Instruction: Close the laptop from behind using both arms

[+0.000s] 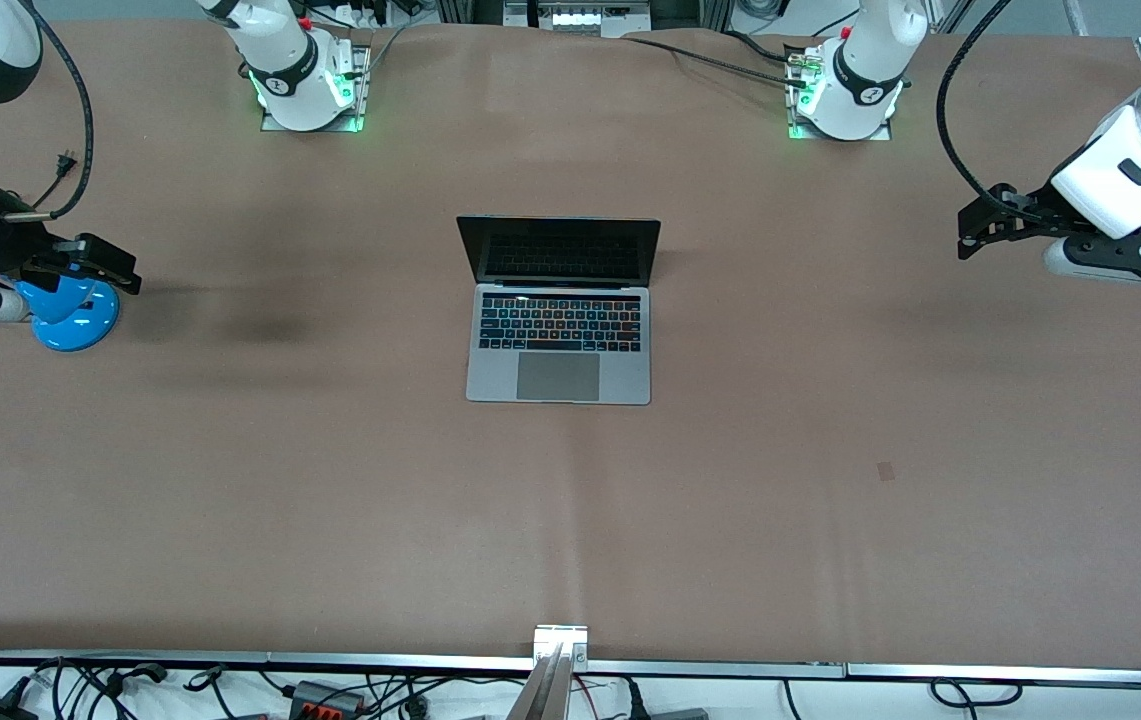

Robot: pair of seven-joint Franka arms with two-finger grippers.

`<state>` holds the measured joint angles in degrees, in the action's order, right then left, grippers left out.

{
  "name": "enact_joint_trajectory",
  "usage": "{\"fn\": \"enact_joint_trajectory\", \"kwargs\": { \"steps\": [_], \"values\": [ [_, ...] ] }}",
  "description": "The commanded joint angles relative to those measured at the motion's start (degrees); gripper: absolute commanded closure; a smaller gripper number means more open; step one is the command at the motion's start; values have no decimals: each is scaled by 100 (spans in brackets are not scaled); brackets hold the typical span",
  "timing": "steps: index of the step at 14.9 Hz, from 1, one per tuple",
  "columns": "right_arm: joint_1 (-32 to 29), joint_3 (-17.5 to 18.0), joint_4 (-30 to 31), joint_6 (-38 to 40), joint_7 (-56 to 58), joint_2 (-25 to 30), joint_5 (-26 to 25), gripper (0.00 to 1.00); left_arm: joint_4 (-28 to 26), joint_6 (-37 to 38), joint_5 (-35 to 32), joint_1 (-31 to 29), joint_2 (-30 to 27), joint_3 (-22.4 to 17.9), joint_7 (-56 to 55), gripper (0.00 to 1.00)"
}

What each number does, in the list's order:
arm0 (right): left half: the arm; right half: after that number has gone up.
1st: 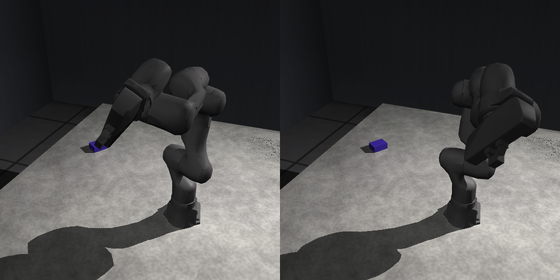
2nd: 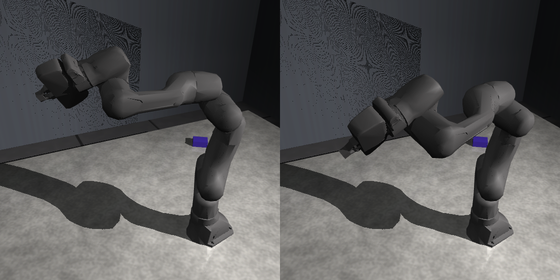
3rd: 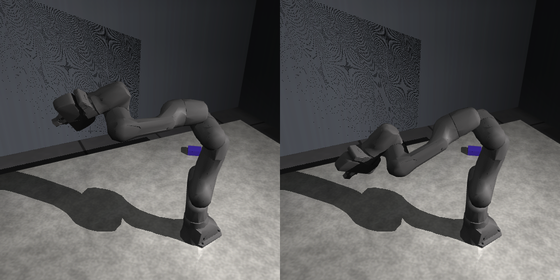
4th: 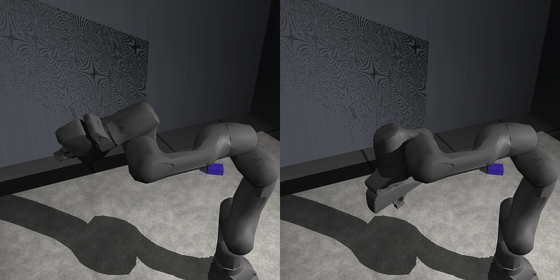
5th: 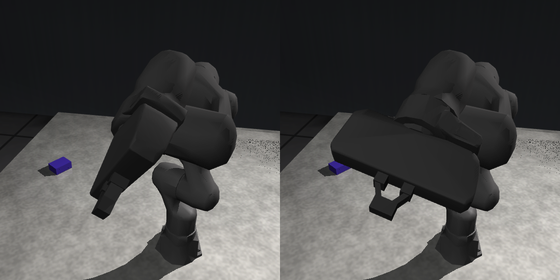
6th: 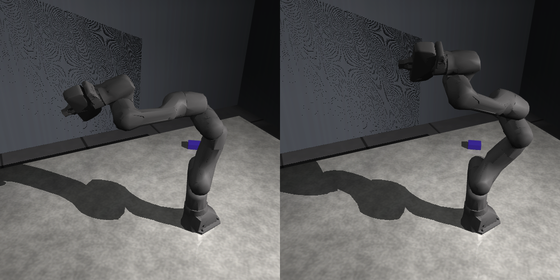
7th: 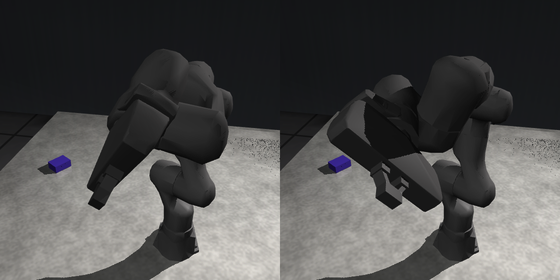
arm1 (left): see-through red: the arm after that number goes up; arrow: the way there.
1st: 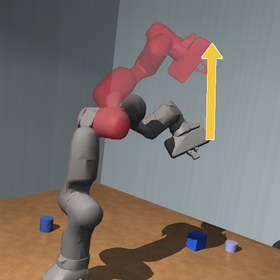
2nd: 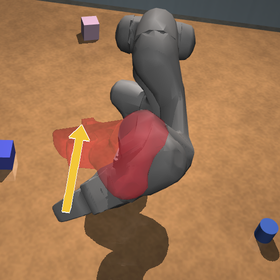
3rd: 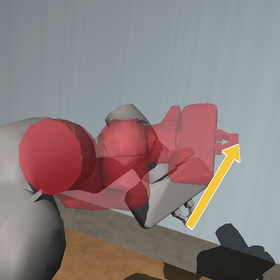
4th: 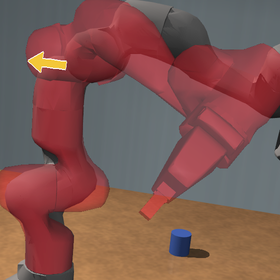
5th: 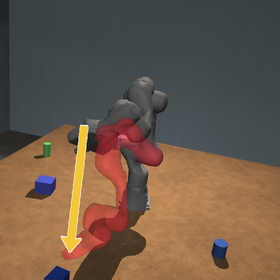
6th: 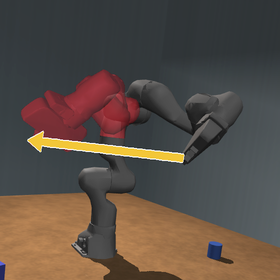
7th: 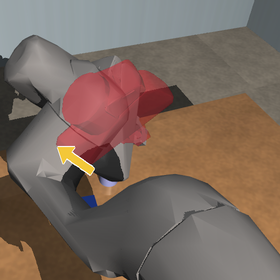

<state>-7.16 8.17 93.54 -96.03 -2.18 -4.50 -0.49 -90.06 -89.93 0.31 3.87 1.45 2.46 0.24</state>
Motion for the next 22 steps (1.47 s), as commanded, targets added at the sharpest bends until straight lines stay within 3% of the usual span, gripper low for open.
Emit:
{"fn": "enact_joint_trajectory", "kwargs": {
  "steps": [1, 22],
  "values": [
    [-31, 18, -134, 111, 86, -42, -74, 0, 129, 81, -40, 18, 74, 0, -51, 0],
    [-84, 0, -345, 339, 16, -139, 31, 0, 347, 28, 39, 211, 610, 9, -59, 0]
  ]
}}
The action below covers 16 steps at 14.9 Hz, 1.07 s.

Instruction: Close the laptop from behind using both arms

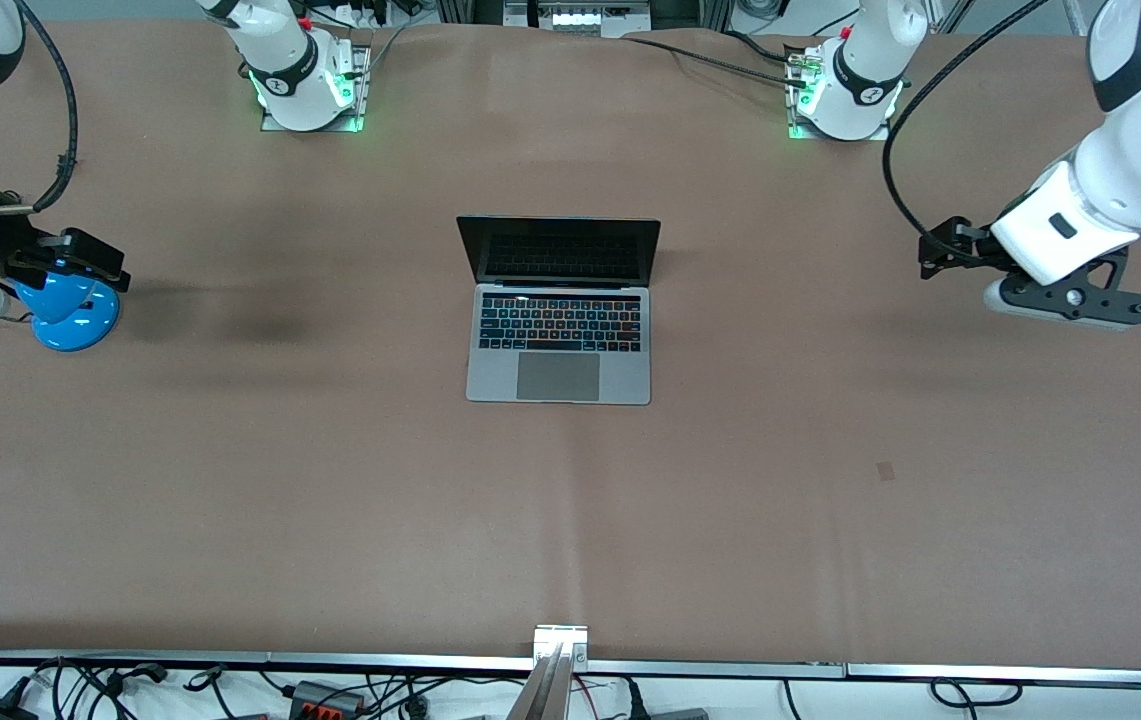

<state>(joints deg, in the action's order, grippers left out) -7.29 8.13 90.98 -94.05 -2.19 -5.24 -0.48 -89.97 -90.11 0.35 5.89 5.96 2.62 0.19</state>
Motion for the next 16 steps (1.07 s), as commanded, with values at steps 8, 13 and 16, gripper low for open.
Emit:
{"fn": "enact_joint_trajectory", "kwargs": {
  "steps": [8, 13, 16],
  "values": [
    [-44, 13, -115, 308, -10, -83, 145, 100, 551, 63, 36, 9, 301, -7, -45, 0],
    [35, 66, -115, 501, 43, -74, 136, 100, 551, 90, 44, 9, 327, -7, -37, 0],
    [245, 66, -177, 721, 8, -74, 154, 100, 551, 90, 44, -9, 336, -7, -28, 0]
  ]
}}
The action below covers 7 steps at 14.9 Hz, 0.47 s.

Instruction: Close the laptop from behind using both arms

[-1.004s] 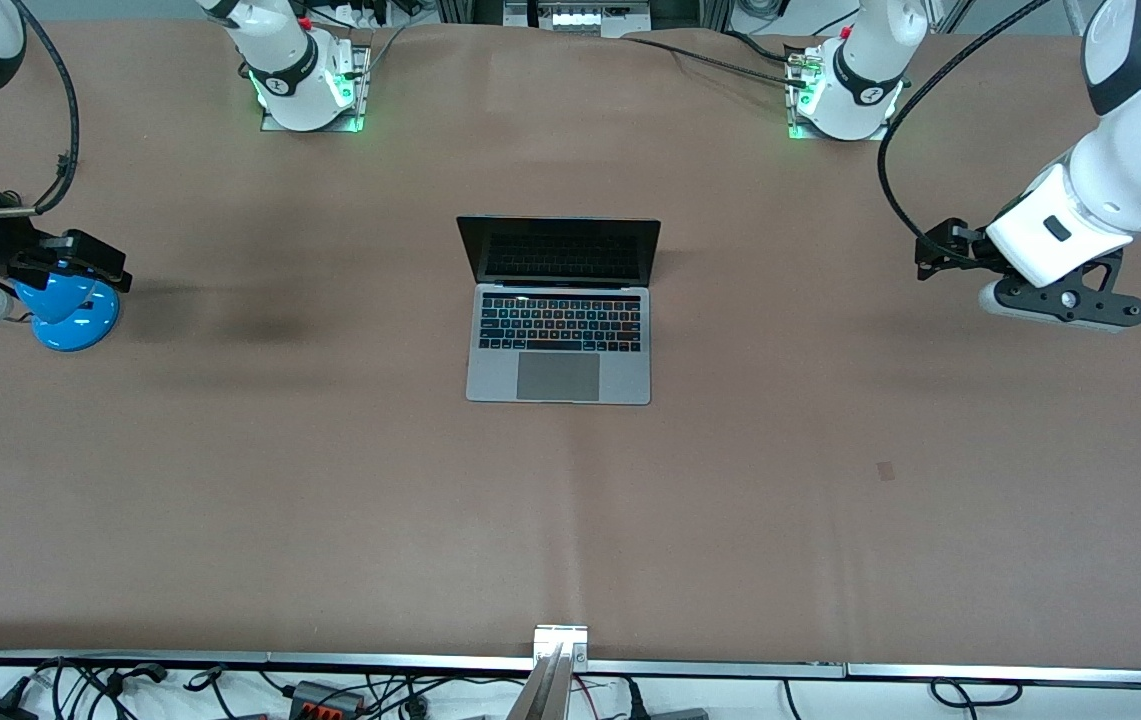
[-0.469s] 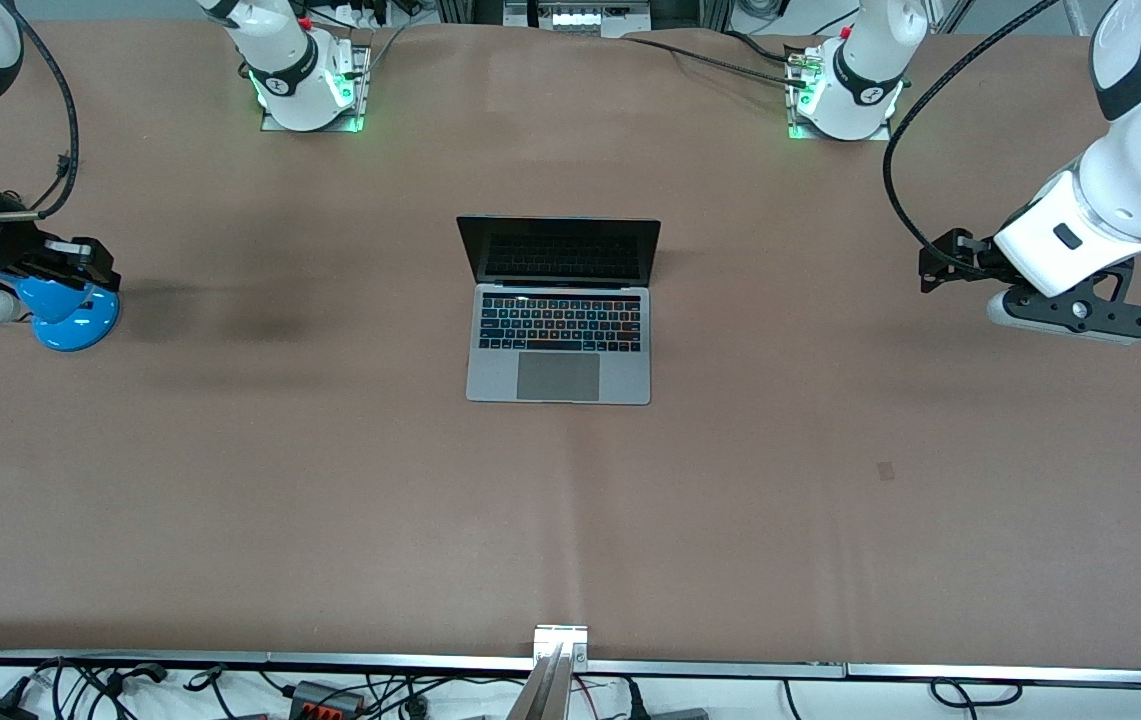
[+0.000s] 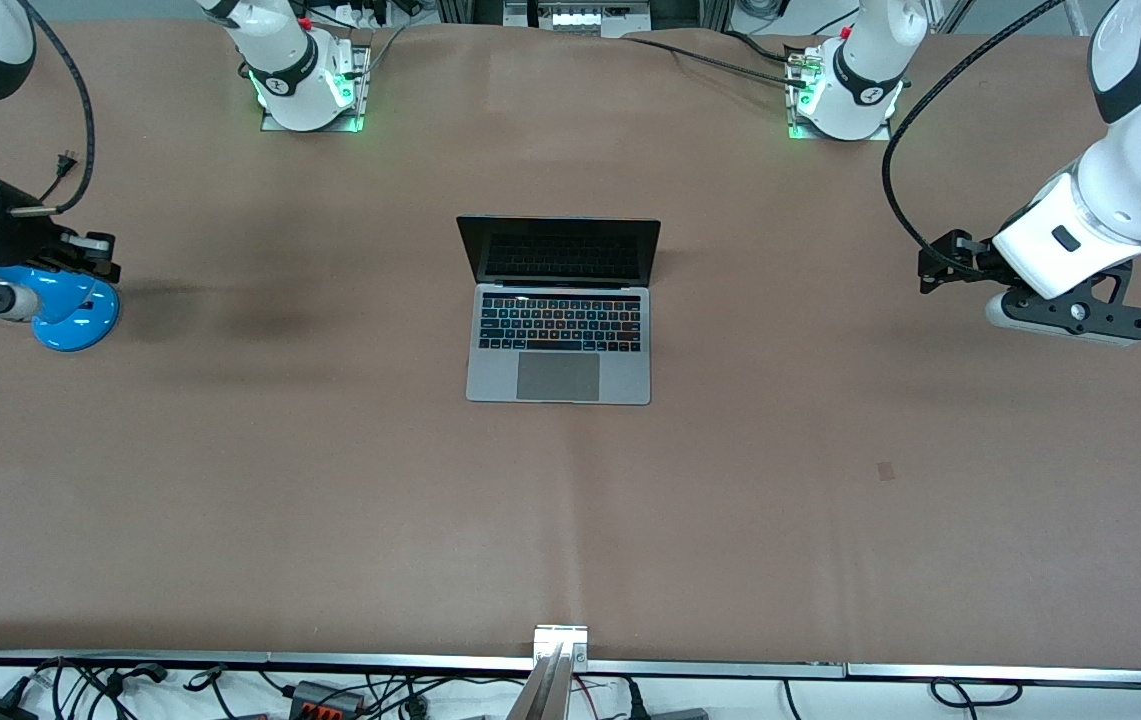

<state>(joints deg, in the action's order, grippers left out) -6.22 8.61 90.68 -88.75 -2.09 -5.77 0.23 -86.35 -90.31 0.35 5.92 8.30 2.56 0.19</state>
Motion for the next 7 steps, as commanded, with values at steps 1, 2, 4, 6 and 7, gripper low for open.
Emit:
{"fn": "enact_joint_trajectory", "kwargs": {
  "steps": [1, 2, 4, 6, 7],
  "values": [
    [200, 18, -147, 321, -46, -29, 126, 100, 188, 110, 36, 6, 110, -1, -10, 0],
    [244, 18, -147, 418, -72, -21, 213, 100, 188, 110, 27, 6, 136, -1, 16, 0],
    [332, 18, -139, 603, -125, -12, 372, 100, 188, 93, -17, -38, 277, -10, 34, 0],
    [464, 18, -130, 648, -396, -3, 381, 100, 197, 84, -26, -38, 540, -10, 34, 0],
    [542, 18, -112, 691, -537, 14, 442, 100, 188, 92, 26, -29, 550, -10, -10, 28]
  ]
}}
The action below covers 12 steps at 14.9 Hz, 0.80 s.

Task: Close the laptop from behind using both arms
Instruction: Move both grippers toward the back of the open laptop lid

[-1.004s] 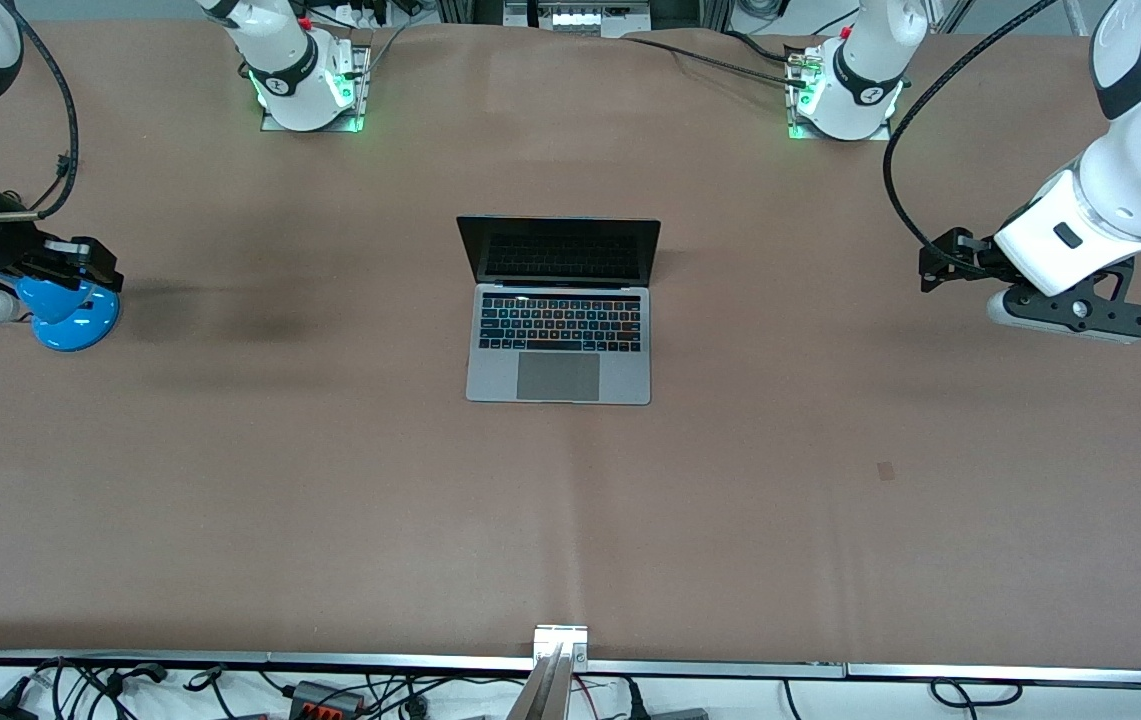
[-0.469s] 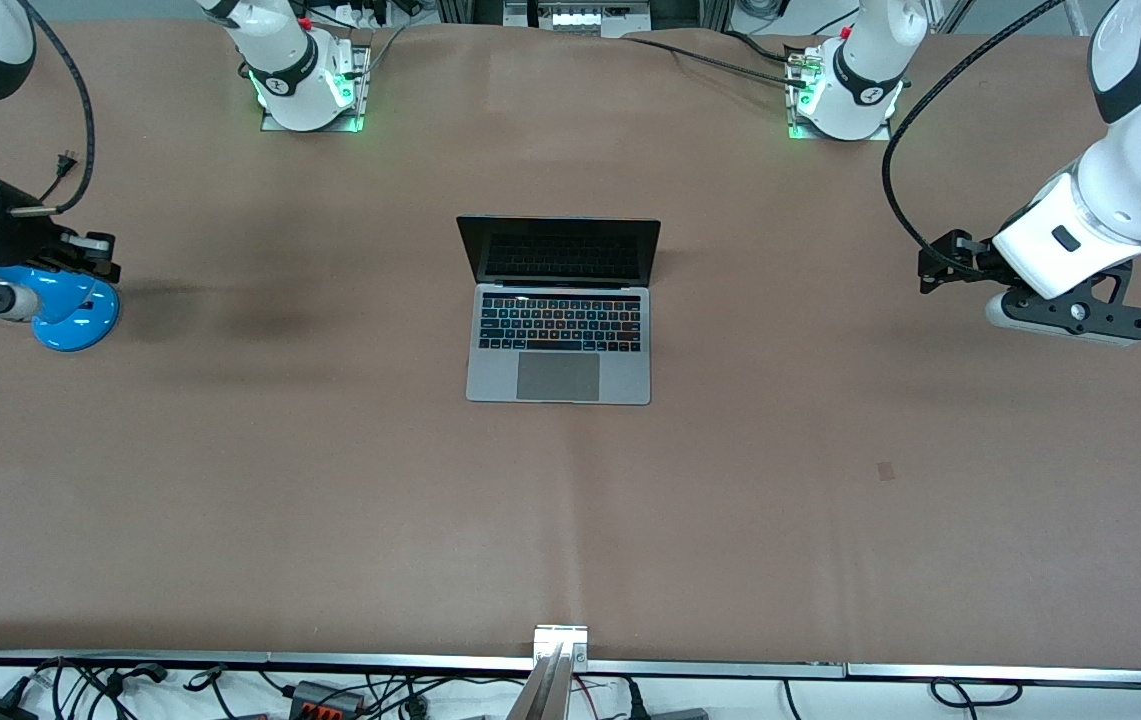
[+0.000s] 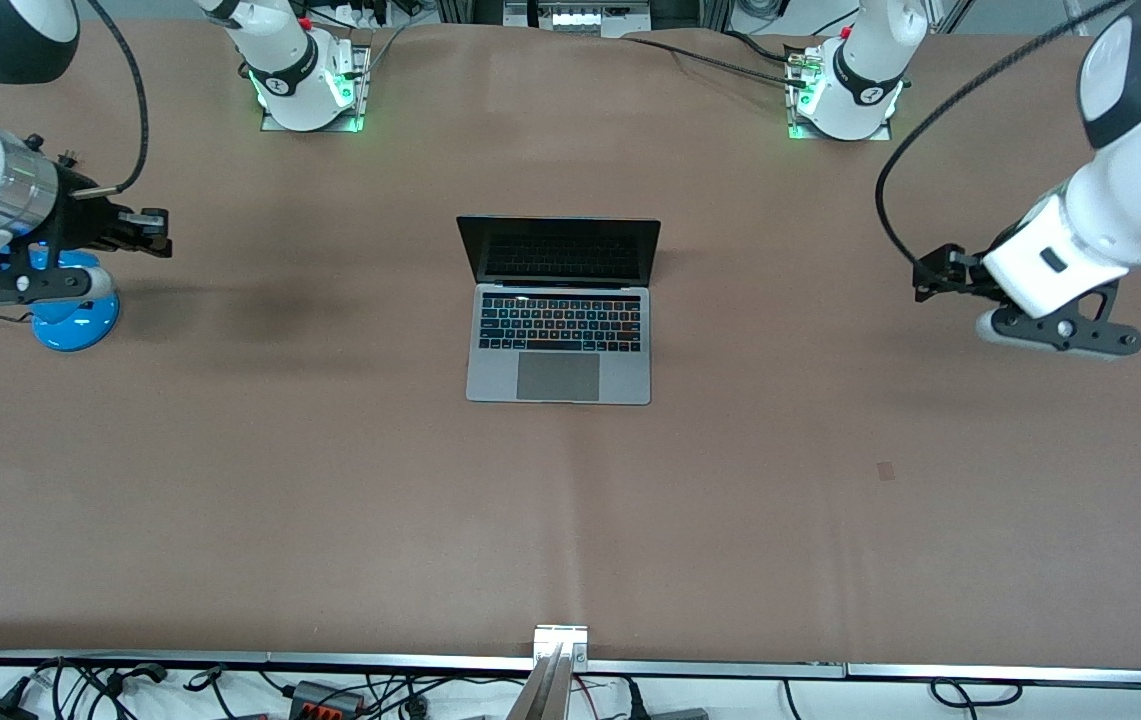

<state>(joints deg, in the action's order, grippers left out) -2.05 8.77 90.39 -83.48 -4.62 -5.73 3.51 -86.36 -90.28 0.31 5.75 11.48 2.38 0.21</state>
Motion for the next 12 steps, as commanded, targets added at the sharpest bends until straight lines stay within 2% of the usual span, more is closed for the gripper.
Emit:
{"fn": "enact_joint_trajectory", "kwargs": {
  "steps": [1, 2, 3, 4, 6, 9, 12],
  "values": [
    [169, 1, -74, 200, -320, 19, 228, 100, 181, 133, 39, 5, 249, 8, 14, 55],
    [170, 1, 56, 200, -382, 88, 360, 100, 154, 168, 48, 6, 249, 17, 6, 73],
    [170, 1, 249, 157, -408, 228, 535, 100, 145, 325, 109, 14, 249, 43, -3, 84],
    [170, -7, 460, 130, -417, 352, 668, 100, 128, 544, 449, 6, 249, 139, -55, 91],
    [187, 1, 821, 104, -409, 528, 958, 100, -21, 686, 916, 14, 249, 227, -292, 95],
    [371, 1, 1286, -229, -417, 800, 1003, 100, -494, 739, 1094, 50, 127, 989, -1170, 99],
    [679, 1, 2242, -791, -653, 1458, 1151, 100, -969, 635, 1382, 41, -198, 1763, -1803, 99]
  ]
}}
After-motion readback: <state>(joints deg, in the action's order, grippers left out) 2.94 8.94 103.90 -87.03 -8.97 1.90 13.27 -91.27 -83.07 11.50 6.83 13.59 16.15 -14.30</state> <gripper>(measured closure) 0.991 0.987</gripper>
